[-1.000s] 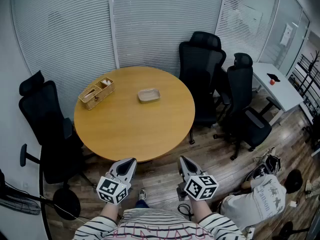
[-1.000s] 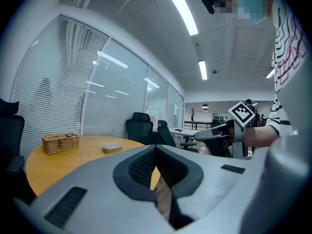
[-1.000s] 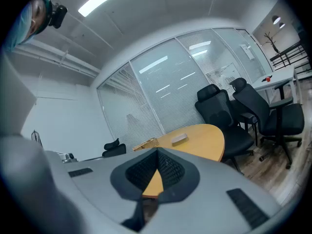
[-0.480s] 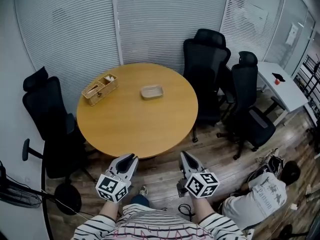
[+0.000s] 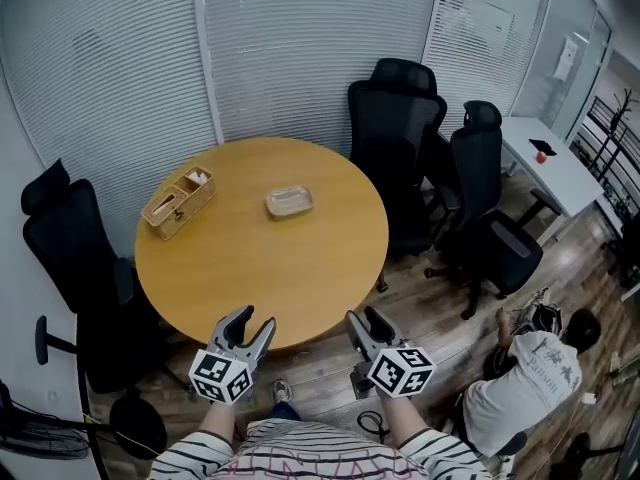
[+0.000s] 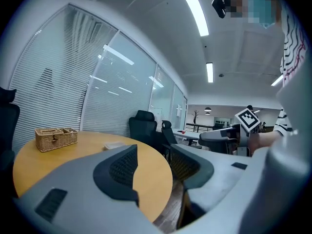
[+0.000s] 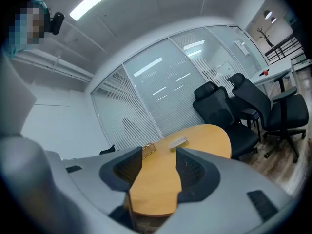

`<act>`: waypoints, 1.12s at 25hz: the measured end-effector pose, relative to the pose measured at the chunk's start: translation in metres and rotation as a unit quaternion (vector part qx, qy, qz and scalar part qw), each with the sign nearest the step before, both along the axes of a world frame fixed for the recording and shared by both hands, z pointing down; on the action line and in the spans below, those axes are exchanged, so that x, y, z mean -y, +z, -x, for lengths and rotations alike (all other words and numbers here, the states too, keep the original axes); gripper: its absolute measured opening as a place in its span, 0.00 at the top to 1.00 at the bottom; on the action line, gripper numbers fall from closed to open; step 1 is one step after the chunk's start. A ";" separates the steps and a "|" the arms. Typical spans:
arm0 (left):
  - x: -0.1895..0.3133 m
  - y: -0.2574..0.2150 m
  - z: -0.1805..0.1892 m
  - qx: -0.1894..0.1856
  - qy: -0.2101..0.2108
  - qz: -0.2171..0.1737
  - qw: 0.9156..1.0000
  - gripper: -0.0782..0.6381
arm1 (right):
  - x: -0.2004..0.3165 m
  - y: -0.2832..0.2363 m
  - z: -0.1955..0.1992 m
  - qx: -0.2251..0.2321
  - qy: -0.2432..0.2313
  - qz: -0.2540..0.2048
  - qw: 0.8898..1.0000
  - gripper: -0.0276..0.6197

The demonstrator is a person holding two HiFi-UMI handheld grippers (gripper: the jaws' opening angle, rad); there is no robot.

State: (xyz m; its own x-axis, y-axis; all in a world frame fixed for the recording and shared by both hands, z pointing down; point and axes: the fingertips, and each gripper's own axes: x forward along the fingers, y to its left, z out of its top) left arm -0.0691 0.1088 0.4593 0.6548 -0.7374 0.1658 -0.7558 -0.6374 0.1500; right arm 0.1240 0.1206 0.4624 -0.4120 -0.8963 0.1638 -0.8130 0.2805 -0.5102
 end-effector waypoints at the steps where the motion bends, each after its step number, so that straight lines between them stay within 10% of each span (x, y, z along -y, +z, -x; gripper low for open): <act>1: 0.011 0.001 0.002 -0.001 0.004 0.003 1.000 0.63 | 0.012 0.000 0.002 -0.001 0.005 0.001 1.000 0.63; 28: 0.222 0.007 0.078 -0.015 0.041 0.008 0.999 0.63 | 0.201 0.008 0.044 -0.017 0.073 0.005 0.997 0.63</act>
